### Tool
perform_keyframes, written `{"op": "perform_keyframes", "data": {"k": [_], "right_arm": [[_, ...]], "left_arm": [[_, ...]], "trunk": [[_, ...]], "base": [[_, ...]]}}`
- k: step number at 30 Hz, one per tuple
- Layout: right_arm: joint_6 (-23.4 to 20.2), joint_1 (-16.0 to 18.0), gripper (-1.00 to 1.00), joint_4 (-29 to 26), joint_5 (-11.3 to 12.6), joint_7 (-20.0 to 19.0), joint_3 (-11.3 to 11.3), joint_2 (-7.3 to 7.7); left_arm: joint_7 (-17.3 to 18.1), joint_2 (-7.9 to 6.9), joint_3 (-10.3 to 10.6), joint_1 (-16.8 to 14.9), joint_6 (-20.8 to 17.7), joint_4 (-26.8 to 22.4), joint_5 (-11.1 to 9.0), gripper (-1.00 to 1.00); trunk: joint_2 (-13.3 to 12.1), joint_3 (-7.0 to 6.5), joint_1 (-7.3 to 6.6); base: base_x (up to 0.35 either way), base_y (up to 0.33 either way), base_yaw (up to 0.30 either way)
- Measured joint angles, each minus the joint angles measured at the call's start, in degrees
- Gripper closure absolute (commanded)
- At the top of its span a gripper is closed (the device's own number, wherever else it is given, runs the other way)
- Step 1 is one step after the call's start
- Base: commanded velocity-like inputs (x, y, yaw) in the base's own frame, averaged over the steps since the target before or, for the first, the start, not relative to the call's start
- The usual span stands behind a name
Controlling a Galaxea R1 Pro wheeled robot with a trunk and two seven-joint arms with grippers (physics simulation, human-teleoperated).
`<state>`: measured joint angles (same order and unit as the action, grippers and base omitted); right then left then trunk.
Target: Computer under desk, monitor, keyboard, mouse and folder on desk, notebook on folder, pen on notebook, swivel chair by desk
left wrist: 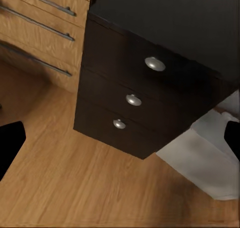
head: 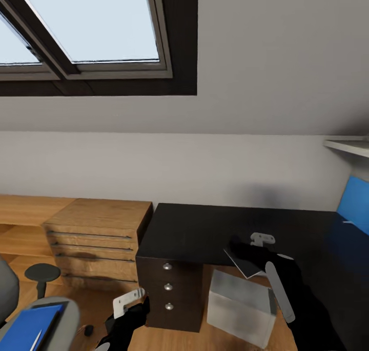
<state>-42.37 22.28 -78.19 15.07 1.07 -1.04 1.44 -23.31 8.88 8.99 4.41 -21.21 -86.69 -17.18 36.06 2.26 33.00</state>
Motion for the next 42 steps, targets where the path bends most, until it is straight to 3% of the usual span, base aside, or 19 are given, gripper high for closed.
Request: {"op": "perform_keyframes", "data": {"k": [3,6,8,10,12,14,15,18,28,37,39,42], "right_arm": [[0.0,0.01,1.0,0.01,0.0,0.0,0.0,0.03],[0.0,0.0,1.0,-0.14,-0.01,0.0,-0.07,0.08],[0.0,0.01,1.0,-0.16,-0.03,0.07,-0.08,0.07],[-0.8,0.0,1.0,-0.17,-0.05,0.2,-0.79,0.08],[-2.0,0.0,1.0,-0.02,-0.11,0.23,-1.96,-0.01],[-2.12,-0.01,1.0,0.07,-0.1,0.28,-2.11,-0.06],[-2.14,-0.01,1.0,0.11,-0.1,0.32,-2.13,-0.07],[-1.85,0.0,1.0,1.38,-0.38,5.59,-2.14,-0.52],[3.69,0.04,1.0,3.59,-0.26,13.88,-2.18,-4.27],[5.16,0.02,1.0,4.98,-0.2,14.78,-2.01,-6.12],[5.19,0.02,1.0,5.1,-0.1,14.83,-1.6,-7.65],[5.33,0.06,1.0,5.13,-0.17,14.72,-1.59,-8.15]], "left_arm": [[0.07,0.11,0.51,0.0,0.1,2.54,0.08,-1.0],[-0.07,-0.03,2.95,0.0,0.37,6.51,0.03,-1.0],[-0.11,-0.06,3.24,0.0,1.04,8.83,0.1,-1.0],[0.22,-0.12,3.35,0.0,5.74,12.85,0.08,-1.0],[0.3,-1.35,3.46,-0.01,12.03,20.97,-0.02,-1.0],[0.29,-1.74,3.53,-0.04,13.0,23.14,0.04,-1.0],[0.29,-1.81,3.54,-0.04,13.15,23.43,0.07,-1.0],[0.35,-3.64,3.42,-0.05,13.68,24.49,-0.08,-1.0],[0.3,-4.36,3.18,-0.05,13.8,24.67,-0.22,-1.0],[0.22,-4.38,3.2,-0.04,13.79,24.69,-0.27,-1.0],[0.2,-4.38,3.19,-0.02,13.82,24.69,-0.28,-1.0],[0.2,-4.37,3.13,-0.03,13.87,24.68,-0.3,-1.0]], "trunk": [[0.0,-0.13,0.0],[0.0,-0.25,0.0],[0.0,-0.34,0.0],[0.0,-0.43,0.0],[0.0,-0.5,0.0],[0.0,-0.6,0.0],[0.0,-0.64,0.0],[0.0,-0.77,0.0],[0.0,-1.2,0.0],[0.01,-1.45,0.0],[0.01,-1.45,0.0],[0.0,-1.45,0.0]], "base": [[0.0,0.0,-0.263],[0.0,0.0,-0.263],[0.0,0.0,-0.264],[0.0,0.0,-0.265],[0.0,0.0,-0.266],[0.0,0.0,-0.266],[0.0,0.0,-0.267],[0.0,0.0,-0.267],[0.0,0.0,-0.268],[0.0,0.0,-0.163],[0.0,0.0,-0.003],[-0.039,0.135,-0.053]]}}
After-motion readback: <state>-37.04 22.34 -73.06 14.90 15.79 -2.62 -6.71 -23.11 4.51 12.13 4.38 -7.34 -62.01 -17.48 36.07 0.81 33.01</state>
